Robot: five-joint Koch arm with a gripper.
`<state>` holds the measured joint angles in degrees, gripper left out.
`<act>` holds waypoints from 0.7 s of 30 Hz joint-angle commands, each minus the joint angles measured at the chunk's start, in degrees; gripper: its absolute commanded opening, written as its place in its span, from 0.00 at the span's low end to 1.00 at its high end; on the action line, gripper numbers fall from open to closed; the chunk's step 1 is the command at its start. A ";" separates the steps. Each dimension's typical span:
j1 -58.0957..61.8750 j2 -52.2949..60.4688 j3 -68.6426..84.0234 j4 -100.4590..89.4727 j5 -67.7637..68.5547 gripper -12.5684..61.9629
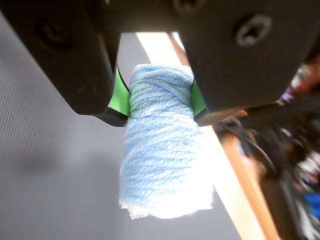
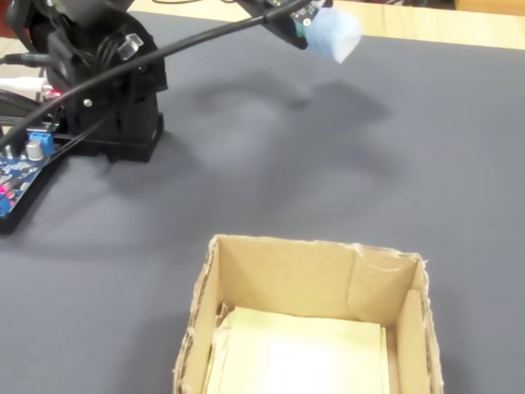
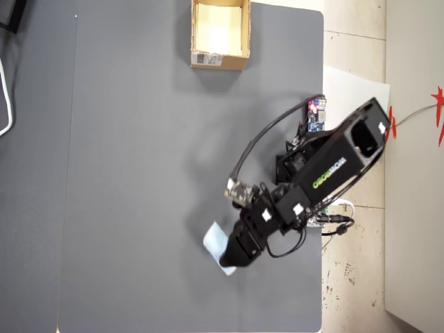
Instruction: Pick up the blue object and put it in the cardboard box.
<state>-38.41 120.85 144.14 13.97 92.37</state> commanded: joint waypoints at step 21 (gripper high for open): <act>46.76 14.85 -1.58 -16.44 -8.61 0.23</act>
<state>12.74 130.69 147.74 3.96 83.67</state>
